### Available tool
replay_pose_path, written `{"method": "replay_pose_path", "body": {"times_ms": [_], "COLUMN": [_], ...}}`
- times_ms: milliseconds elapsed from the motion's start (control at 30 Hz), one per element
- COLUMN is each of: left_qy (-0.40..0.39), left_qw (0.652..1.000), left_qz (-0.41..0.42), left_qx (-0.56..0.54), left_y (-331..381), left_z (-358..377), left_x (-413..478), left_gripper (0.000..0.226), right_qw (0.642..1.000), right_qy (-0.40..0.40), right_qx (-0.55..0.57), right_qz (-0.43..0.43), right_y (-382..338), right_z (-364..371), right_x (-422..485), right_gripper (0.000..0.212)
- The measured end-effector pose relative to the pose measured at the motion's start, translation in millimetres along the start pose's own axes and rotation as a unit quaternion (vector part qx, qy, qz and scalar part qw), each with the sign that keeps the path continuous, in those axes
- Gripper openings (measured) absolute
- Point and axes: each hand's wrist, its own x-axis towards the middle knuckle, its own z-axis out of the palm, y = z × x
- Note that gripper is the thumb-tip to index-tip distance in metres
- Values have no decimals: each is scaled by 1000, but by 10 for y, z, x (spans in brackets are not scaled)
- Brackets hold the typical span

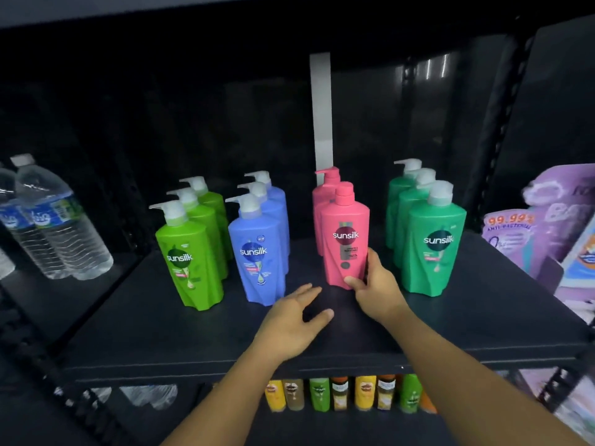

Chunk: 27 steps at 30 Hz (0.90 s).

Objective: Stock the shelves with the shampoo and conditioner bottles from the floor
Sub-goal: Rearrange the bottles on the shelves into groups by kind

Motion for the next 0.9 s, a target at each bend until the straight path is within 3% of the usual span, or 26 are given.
{"method": "replay_pose_path", "body": {"times_ms": [133, 300, 433, 533, 900], "left_qy": [131, 224, 157, 124, 90], "left_qw": [979, 915, 876, 849, 851], "left_qz": [-8, -54, -101, -108, -79], "left_qx": [-159, -331, -444, -502, -511], "left_y": [230, 674, 763, 731, 570], "left_z": [-129, -393, -391, -354, -313], "left_x": [305, 1021, 1506, 1644, 1822], "left_gripper": [48, 43, 55, 45, 47], "right_qw": [999, 998, 998, 998, 997], "right_qy": [26, 43, 50, 54, 41], "right_qx": [13, 16, 7, 8, 33], "right_qz": [-22, -39, -40, -45, -49], "right_y": [54, 102, 140, 136, 158], "right_z": [21, 9, 33, 26, 24], "right_x": [47, 80, 105, 111, 162], "right_gripper": [65, 57, 57, 64, 68]}}
